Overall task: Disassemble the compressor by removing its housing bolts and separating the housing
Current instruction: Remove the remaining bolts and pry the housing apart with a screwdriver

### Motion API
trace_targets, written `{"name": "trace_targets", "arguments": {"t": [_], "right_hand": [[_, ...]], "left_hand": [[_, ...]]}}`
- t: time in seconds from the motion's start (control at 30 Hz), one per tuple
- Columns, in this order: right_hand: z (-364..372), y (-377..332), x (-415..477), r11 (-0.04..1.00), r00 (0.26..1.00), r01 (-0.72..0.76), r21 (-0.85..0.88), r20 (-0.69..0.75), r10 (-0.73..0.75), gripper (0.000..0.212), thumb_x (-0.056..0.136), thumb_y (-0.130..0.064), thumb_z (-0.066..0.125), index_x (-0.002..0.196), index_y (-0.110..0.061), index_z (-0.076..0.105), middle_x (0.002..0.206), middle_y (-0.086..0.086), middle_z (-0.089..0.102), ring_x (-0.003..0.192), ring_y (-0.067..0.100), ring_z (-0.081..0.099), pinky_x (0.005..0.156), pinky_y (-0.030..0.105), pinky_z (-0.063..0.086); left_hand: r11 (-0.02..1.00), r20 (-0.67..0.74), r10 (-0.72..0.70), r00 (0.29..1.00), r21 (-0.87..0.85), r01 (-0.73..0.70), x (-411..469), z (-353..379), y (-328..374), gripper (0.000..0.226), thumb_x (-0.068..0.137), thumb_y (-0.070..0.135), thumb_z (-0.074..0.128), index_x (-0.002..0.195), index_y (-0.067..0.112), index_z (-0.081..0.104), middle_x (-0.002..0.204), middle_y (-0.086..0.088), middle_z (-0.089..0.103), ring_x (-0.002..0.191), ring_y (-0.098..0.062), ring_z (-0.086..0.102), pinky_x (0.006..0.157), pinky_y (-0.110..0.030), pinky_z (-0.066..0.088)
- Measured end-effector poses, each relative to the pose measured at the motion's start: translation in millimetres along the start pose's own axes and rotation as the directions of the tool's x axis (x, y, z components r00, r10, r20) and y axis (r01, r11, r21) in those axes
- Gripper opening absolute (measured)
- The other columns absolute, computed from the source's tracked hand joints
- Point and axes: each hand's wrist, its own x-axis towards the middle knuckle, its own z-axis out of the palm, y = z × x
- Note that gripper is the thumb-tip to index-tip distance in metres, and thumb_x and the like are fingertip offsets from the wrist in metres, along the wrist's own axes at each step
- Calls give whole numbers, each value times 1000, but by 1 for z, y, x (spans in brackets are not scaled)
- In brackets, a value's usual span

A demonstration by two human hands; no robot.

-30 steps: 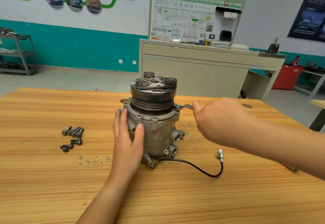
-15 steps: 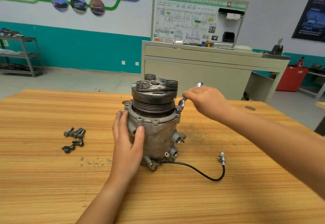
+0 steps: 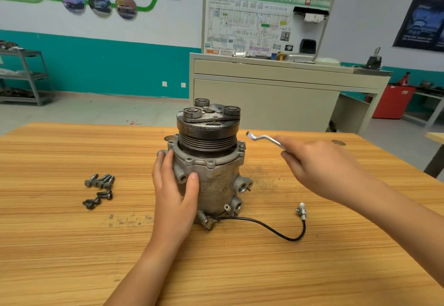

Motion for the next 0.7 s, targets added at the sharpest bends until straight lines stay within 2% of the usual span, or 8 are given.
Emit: {"name": "trace_targets", "arguments": {"t": [0.1,0.2,0.33,0.43,0.53,0.57,0.67,0.7], "right_hand": [[-1,-8,-3,998,999,14,-68,52,-11,36,98,-32,27,134,-33,29,78,-3,62,70,21,58,49,29,37],[-6,-14,1,987,998,8,-160,61,2,34,98,-25,29,132,-29,32,71,-4,56,64,19,54,43,26,32],[-21,-33,6,924,993,50,-379,121,-4,45,91,-5,38,134,-19,31,58,-4,36,46,13,33,37,24,20],[-32,-56,12,886,973,93,-454,230,16,40,88,3,40,127,-7,39,60,1,29,45,15,27,37,26,23],[-33,-73,14,866,947,125,-485,319,42,41,89,5,41,129,-1,40,64,0,25,49,14,27,39,27,28],[-32,-74,15,861,943,134,-490,331,41,42,89,5,40,131,0,39,64,0,25,50,14,27,40,27,29],[-37,-66,17,848,938,155,-506,344,34,34,90,3,41,123,-4,46,61,2,27,47,15,25,39,26,27],[-39,-62,18,846,940,165,-508,340,21,30,91,0,40,119,-6,47,61,1,28,46,16,26,38,26,25]], "left_hand": [[1000,-9,0,1000,-6,0,0,0,1,57,93,17,49,145,16,26,154,1,16,137,0,12,94,8,7],[1000,-24,5,1000,-7,-5,1,-2,1,55,92,16,52,143,16,30,152,-1,21,136,0,15,93,9,9],[1000,-24,2,1000,-6,-2,1,-3,0,55,92,17,53,143,17,31,152,0,22,133,3,17,91,10,10],[1000,-24,-3,1000,-8,3,2,-3,-1,56,91,18,54,142,18,32,151,1,23,134,2,18,93,8,10],[1000,-24,-16,1000,-20,16,2,-4,0,55,91,18,55,142,20,33,151,2,24,136,-1,19,102,-5,15],[1000,-22,-19,1000,-25,18,2,-4,0,55,91,18,55,142,20,33,151,3,24,135,0,19,103,-8,16],[999,-21,-14,1000,-29,13,2,-4,0,56,90,19,55,142,19,33,150,3,24,132,4,20,100,-2,15],[999,-17,-21,1000,-33,20,2,-5,0,56,90,19,55,142,20,33,151,4,24,133,3,20,102,-6,16]]}}
